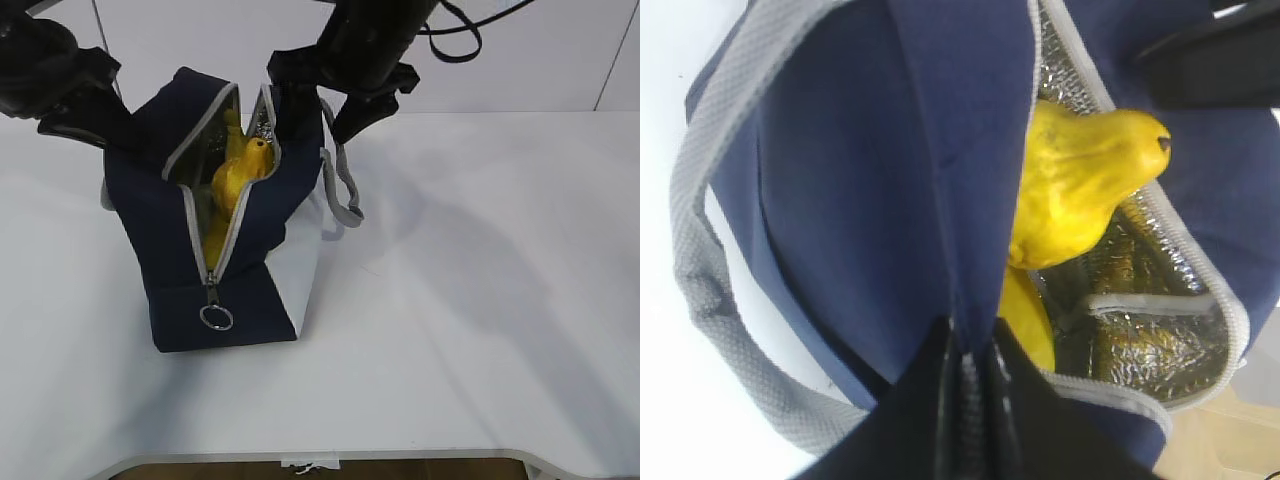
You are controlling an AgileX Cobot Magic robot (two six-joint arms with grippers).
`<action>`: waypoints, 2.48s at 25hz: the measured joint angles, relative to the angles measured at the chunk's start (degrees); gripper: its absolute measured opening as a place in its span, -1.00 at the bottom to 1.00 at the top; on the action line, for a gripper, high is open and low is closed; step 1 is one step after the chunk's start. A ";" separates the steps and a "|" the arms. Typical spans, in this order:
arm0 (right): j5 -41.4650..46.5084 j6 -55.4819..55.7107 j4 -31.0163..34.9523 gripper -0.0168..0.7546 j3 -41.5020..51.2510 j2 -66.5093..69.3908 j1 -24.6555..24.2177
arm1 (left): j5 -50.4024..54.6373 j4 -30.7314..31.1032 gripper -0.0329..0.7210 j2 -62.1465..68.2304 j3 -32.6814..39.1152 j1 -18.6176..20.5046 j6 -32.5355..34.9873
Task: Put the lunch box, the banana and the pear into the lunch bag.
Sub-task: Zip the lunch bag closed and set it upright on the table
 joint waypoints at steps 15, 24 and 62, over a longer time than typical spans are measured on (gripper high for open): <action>0.21 0.11 -0.45 -0.91 0.00 -0.24 0.00 | 0.37 -3.07 -0.88 0.00 0.00 0.00 0.00; 1.58 0.83 -10.29 -0.93 0.35 -8.60 0.00 | -0.45 -24.23 -0.88 1.51 0.00 -6.41 4.74; 0.52 4.46 -13.79 0.20 6.82 -16.51 0.00 | 3.99 -20.97 0.59 -1.75 0.00 -6.98 6.26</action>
